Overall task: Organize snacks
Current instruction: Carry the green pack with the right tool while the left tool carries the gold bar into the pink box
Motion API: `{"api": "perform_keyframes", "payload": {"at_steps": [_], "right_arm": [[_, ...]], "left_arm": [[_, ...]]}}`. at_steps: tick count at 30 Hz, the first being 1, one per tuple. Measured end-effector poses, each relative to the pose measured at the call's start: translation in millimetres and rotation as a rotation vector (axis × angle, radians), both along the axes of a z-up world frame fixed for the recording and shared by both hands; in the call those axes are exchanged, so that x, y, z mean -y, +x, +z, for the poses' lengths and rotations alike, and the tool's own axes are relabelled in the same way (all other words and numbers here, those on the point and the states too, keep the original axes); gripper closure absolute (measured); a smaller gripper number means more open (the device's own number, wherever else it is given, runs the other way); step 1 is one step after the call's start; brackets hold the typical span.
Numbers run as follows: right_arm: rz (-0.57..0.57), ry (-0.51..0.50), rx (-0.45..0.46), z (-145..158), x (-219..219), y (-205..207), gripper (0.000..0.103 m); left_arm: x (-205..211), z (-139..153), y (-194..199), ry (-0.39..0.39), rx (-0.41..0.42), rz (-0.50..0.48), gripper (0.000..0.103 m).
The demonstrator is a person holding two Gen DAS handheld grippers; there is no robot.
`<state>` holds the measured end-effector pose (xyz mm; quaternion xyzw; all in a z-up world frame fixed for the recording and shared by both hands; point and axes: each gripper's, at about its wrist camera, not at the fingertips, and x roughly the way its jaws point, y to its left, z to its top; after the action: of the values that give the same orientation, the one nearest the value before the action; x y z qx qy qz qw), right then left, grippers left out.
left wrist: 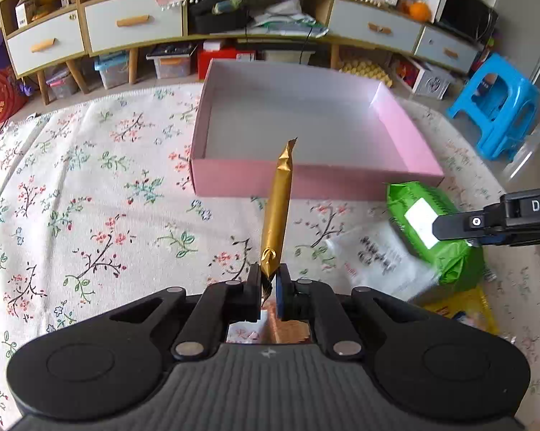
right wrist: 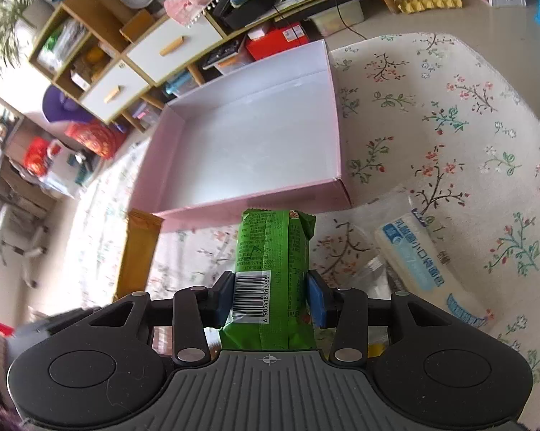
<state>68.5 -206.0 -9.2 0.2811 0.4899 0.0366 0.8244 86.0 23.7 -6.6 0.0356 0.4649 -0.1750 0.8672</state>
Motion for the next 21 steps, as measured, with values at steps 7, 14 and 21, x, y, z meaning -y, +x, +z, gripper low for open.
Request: {"api": "perform_keyframes", "payload": {"at_steps": [7,14,21], "right_arm": [[-0.021,0.072,0.045,18,5,-1,0.061],[-0.075,0.048,0.114,40,12,8,0.061],[-0.112,0.027,0.150,43,17,39,0.061]], "left_arm": [[3,15,7,-0.030,0.054,0.001,0.099],[3,32,17,-0.088,0.111,0.010,0.101],[24,36,48,-0.060,0.168,-0.001,0.102]]}}
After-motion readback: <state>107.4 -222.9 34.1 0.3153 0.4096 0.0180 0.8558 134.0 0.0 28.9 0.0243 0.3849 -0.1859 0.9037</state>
